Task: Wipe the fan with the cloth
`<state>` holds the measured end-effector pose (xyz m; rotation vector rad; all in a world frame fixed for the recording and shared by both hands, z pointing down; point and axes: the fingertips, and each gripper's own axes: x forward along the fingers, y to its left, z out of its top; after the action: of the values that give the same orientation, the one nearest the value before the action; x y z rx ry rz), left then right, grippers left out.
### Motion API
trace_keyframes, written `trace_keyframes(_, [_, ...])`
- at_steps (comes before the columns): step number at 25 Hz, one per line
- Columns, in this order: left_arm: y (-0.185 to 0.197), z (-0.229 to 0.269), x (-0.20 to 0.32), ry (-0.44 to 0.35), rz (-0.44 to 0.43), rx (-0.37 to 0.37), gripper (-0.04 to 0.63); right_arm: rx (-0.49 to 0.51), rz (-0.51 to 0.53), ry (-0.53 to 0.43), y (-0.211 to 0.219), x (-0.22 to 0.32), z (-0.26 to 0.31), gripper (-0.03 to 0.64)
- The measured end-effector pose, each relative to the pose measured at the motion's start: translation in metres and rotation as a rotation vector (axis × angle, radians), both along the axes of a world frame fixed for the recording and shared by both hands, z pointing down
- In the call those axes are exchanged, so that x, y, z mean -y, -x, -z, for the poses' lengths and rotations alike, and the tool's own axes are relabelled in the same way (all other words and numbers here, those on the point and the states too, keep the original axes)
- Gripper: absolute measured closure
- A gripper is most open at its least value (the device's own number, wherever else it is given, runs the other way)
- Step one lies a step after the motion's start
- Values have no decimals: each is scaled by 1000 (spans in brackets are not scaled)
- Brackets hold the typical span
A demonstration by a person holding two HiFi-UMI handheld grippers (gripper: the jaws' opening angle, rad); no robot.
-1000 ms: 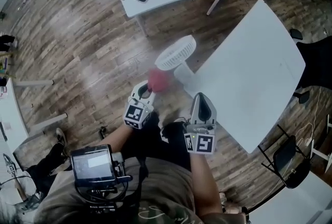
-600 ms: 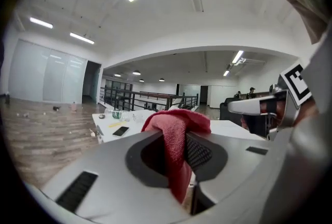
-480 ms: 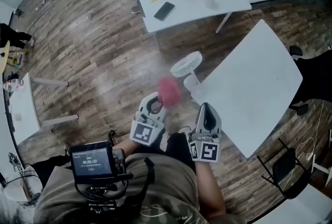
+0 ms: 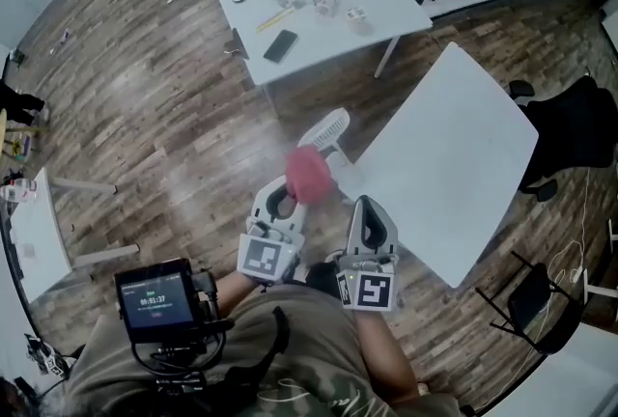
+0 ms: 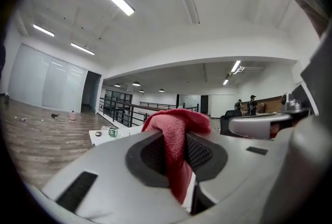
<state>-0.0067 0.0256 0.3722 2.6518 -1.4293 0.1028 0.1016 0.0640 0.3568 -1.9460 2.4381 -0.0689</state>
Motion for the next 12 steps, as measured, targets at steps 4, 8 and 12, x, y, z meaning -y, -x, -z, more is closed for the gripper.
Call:
trace_keyframes(4, [-9,6,-9,-14,-33,6,522,-13,-10,-27,1,-3,15,618])
trace_keyframes(8, [-15,1,-18,-1,-55,11,522,-48,-13,-31,3,-10,16,618])
trace_keyframes(12, [-22,0,-20,10,-61,7,522,-60,-14,-21,2,-13,16,618])
